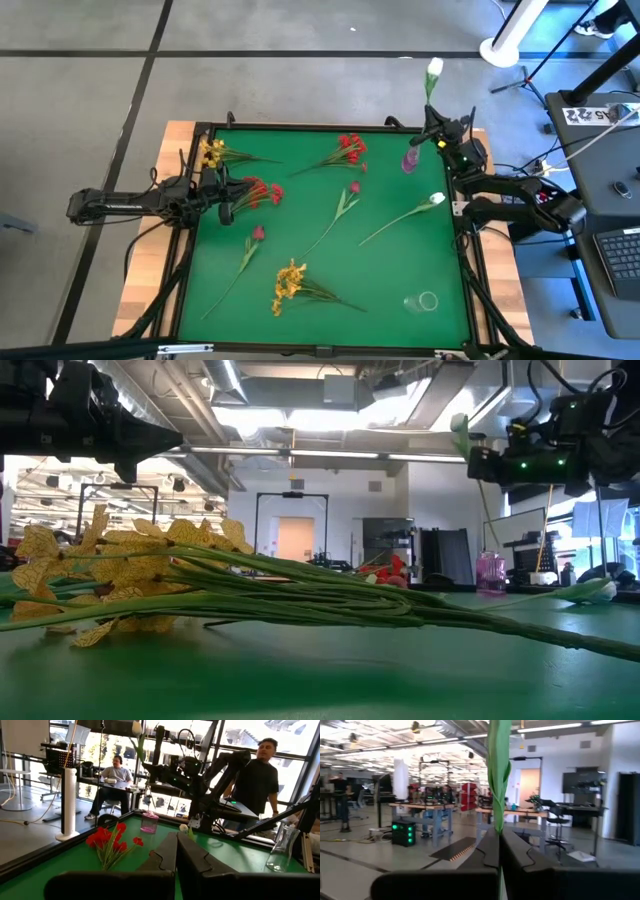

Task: Sort flowers into vase by color
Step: Put the left white tulip into the purple vase

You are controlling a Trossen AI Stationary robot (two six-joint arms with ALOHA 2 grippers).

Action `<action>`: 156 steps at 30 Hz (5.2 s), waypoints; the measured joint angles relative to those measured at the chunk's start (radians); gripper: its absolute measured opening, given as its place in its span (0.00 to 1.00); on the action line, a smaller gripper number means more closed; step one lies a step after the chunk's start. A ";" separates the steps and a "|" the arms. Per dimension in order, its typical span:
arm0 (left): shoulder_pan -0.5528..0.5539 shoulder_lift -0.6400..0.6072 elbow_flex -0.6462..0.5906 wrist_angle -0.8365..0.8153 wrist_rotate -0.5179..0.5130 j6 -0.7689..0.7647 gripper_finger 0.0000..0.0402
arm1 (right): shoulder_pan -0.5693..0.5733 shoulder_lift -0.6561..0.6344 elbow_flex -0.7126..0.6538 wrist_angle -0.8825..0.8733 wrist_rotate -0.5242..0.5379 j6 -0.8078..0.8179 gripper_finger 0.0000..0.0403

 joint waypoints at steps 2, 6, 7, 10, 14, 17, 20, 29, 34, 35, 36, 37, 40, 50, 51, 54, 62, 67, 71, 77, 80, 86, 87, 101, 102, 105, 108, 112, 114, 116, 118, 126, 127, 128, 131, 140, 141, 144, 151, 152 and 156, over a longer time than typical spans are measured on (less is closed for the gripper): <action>0.000 0.000 0.000 0.000 0.000 0.000 0.00 | 0.000 0.014 0.017 -0.008 -0.026 -0.010 0.00; 0.000 0.000 0.000 0.000 0.000 0.000 0.00 | 0.001 0.053 0.038 -0.009 -0.066 -0.062 0.00; 0.000 0.000 0.000 0.000 0.000 0.000 0.00 | 0.001 0.065 0.040 -0.010 -0.066 -0.068 0.00; 0.000 0.000 0.000 0.000 0.000 0.000 0.00 | 0.000 0.106 0.041 -0.008 -0.066 -0.069 0.00; 0.000 0.000 0.000 0.000 0.000 0.000 0.00 | 0.001 0.160 0.042 -0.011 -0.066 -0.066 0.00; 0.000 0.000 0.000 0.000 0.000 0.000 0.00 | 0.001 0.182 0.042 -0.009 -0.064 -0.065 0.00; 0.000 0.000 0.000 0.000 0.000 0.000 0.00 | 0.001 0.183 0.042 0.003 -0.056 -0.065 0.00; 0.000 0.000 0.000 0.000 0.000 0.000 0.00 | 0.001 0.183 0.042 0.013 -0.056 -0.064 0.00; 0.000 0.000 0.000 0.000 0.000 0.000 0.00 | 0.002 0.183 0.042 0.011 -0.055 -0.064 0.00; 0.000 0.000 0.000 0.000 0.000 0.000 0.00 | 0.003 0.183 0.042 0.008 -0.055 -0.064 0.00; 0.000 0.000 0.000 0.000 0.000 0.000 0.00 | 0.003 0.183 0.041 0.006 -0.055 -0.064 0.00; 0.000 0.000 0.000 0.000 0.000 0.000 0.00 | 0.003 0.183 0.041 0.003 -0.055 -0.064 0.00; 0.000 0.000 0.000 0.000 0.000 0.000 0.00 | 0.003 0.182 0.041 -0.004 -0.054 -0.064 0.00; 0.000 0.000 0.000 0.000 0.000 -0.003 0.00 | 0.003 0.182 0.041 -0.018 -0.055 -0.064 0.02; 0.000 0.000 0.000 0.000 0.000 -0.003 0.00 | 0.003 0.182 0.041 -0.019 -0.055 -0.064 0.03; 0.000 0.000 0.000 0.000 0.000 -0.003 0.00 | 0.003 0.182 0.041 -0.019 -0.071 -0.064 0.07; 0.000 0.000 0.000 0.000 0.000 -0.003 0.00 | 0.003 0.180 0.041 -0.017 -0.078 -0.066 0.18; 0.000 0.000 0.000 0.000 0.000 -0.003 0.00 | 0.003 0.180 0.041 -0.026 -0.092 -0.066 0.20; 0.000 0.000 0.000 0.000 0.000 -0.003 0.00 | 0.003 0.180 0.041 -0.033 -0.092 -0.065 0.20; 0.000 0.000 0.000 0.000 0.000 -0.003 0.00 | 0.003 0.161 0.040 -0.031 -0.092 -0.078 0.20; 0.000 0.000 0.000 0.000 0.000 -0.003 0.00 | 0.003 0.126 0.040 -0.032 -0.092 -0.087 0.20; 0.000 0.000 0.000 0.000 0.000 -0.003 0.00 | 0.004 0.028 0.040 -0.095 -0.092 -0.086 0.20; 0.000 0.000 0.000 0.000 0.000 -0.003 0.00 | 0.004 0.005 0.040 -0.116 -0.092 -0.084 0.20; 0.000 0.000 0.000 0.000 -0.024 0.001 0.00 | 0.004 -0.241 0.351 -1.064 -0.005 0.011 0.20; 0.000 0.000 0.000 0.000 -0.027 0.001 0.00 | 0.004 -0.240 0.395 -1.130 -0.006 0.038 0.20; 0.000 0.000 0.000 0.000 -0.037 0.001 0.00 | 0.004 -0.232 0.513 -1.304 -0.003 0.047 0.20; 0.000 0.000 0.000 0.000 -0.037 0.001 0.00 | 0.004 -0.213 0.601 -1.408 -0.001 0.042 0.22; 0.000 0.000 0.000 0.000 -0.037 0.001 0.00 | 0.003 -0.175 0.663 -1.490 0.006 0.035 0.33; 0.000 0.000 0.000 0.000 -0.037 0.001 0.00 | 0.003 -0.147 0.680 -1.530 0.042 0.049 0.41; 0.000 0.000 0.000 0.000 -0.038 0.001 0.00 | 0.003 -0.116 0.691 -1.552 0.097 0.081 0.51; 0.000 0.000 0.000 0.000 -0.038 0.001 0.00 | 0.003 -0.074 0.697 -1.565 0.138 0.122 0.59; 0.000 0.000 0.000 0.000 -0.038 0.000 0.00 | -0.040 0.101 0.697 -1.550 0.144 0.203 0.77; 0.000 0.000 0.000 0.000 -0.038 -0.001 0.00 | -0.051 0.117 0.697 -1.548 0.142 0.212 0.77; 0.000 0.000 0.000 0.000 -0.038 -0.001 0.00 | -0.066 0.129 0.697 -1.546 0.131 0.225 0.77; 0.000 0.000 0.000 0.000 -0.038 -0.003 0.00 | -0.111 0.153 0.697 -1.521 0.063 0.252 0.75; 0.000 0.000 0.000 0.000 -0.038 -0.003 0.00 | -0.136 0.190 0.697 -1.437 -0.032 0.252 0.67; 0.000 0.000 0.000 0.000 -0.038 -0.003 0.00 | -0.136 0.194 0.697 -1.431 -0.033 0.252 0.65; 0.000 0.000 0.000 0.000 -0.038 -0.003 0.00 | -0.136 0.208 0.697 -1.420 -0.032 0.251 0.61; 0.000 0.000 0.000 0.000 -0.038 -0.003 0.00 | -0.135 0.264 0.697 -1.413 -0.032 0.249 0.51; 0.000 0.000 0.000 0.001 -0.038 -0.003 0.00 | -0.135 0.269 0.697 -1.412 -0.032 0.249 0.49; 0.000 0.000 0.000 0.000 -0.038 -0.003 0.00 | -0.135 0.270 0.697 -1.402 -0.032 0.235 0.42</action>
